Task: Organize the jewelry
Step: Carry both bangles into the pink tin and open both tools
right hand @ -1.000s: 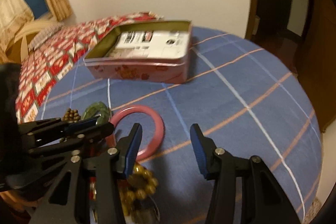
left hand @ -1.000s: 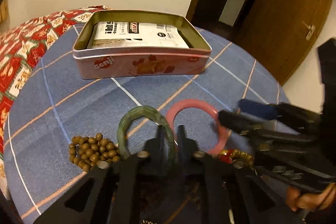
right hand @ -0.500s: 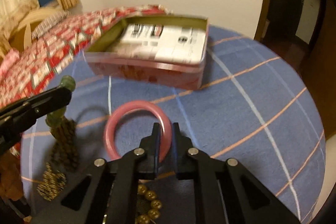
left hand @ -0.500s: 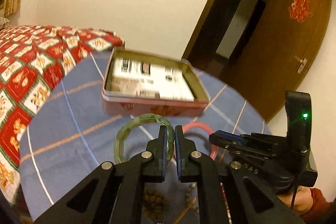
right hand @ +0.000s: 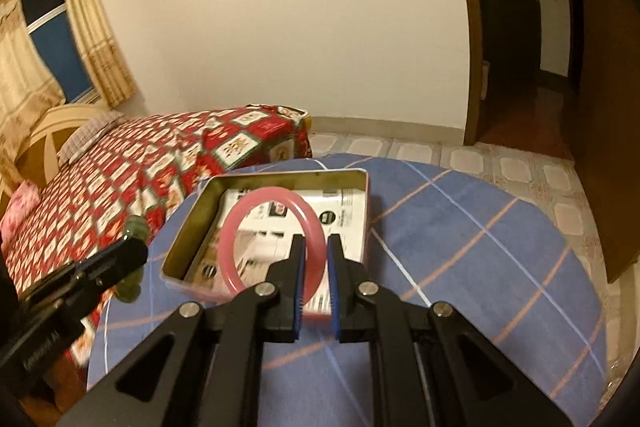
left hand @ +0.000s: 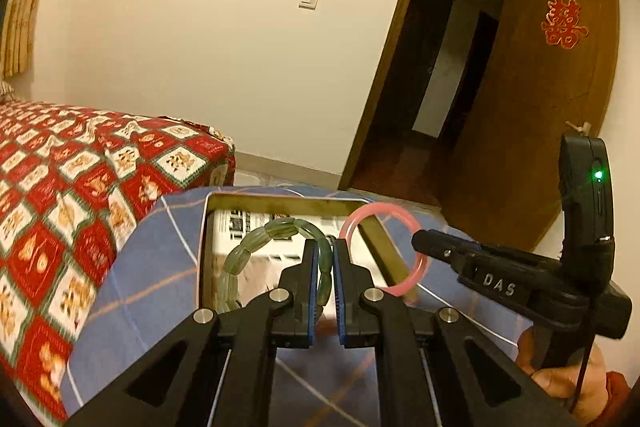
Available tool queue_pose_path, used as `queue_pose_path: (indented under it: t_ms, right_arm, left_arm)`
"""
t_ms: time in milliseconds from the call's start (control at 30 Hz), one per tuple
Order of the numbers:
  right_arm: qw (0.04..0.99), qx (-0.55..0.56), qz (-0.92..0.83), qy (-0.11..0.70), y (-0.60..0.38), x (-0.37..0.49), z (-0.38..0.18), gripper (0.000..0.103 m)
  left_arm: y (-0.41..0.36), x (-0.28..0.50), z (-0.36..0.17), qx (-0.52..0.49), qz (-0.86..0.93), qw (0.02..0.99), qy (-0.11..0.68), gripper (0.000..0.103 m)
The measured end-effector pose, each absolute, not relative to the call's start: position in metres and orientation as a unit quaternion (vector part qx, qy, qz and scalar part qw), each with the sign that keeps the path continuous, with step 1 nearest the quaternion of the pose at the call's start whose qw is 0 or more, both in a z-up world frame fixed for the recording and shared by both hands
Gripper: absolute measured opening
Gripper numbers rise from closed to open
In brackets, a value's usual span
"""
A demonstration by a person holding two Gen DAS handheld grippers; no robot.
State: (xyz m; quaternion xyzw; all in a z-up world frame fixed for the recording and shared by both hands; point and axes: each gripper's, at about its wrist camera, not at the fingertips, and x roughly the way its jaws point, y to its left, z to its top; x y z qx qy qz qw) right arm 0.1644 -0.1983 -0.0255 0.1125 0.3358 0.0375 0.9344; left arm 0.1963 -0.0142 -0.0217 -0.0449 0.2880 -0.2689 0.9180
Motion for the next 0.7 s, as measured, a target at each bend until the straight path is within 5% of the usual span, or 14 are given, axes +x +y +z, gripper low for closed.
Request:
queue_pose_path:
  t_ms: [533,633,700]
  right_arm:
    - [0.921,0.089,0.028,0.379,-0.192,0.21,-0.072,0.014]
    - [0.922,0.086,0.031,0.376,-0.19,0.211,-0.073,0.016]
    - [0.921,0.097,0.039,0.375,-0.191,0.211,-0.072,0.028]
  left_arm:
    - [-0.039,0.264,-0.079,-0.039,-0.248,0.895,0.37,0.007]
    - [-0.04,0.263,-0.078,-0.033,-0.238,0.896,0.373,0.011]
    - [-0.041,0.261,-0.076,-0.024,-0.227,0.898,0.376,0.024]
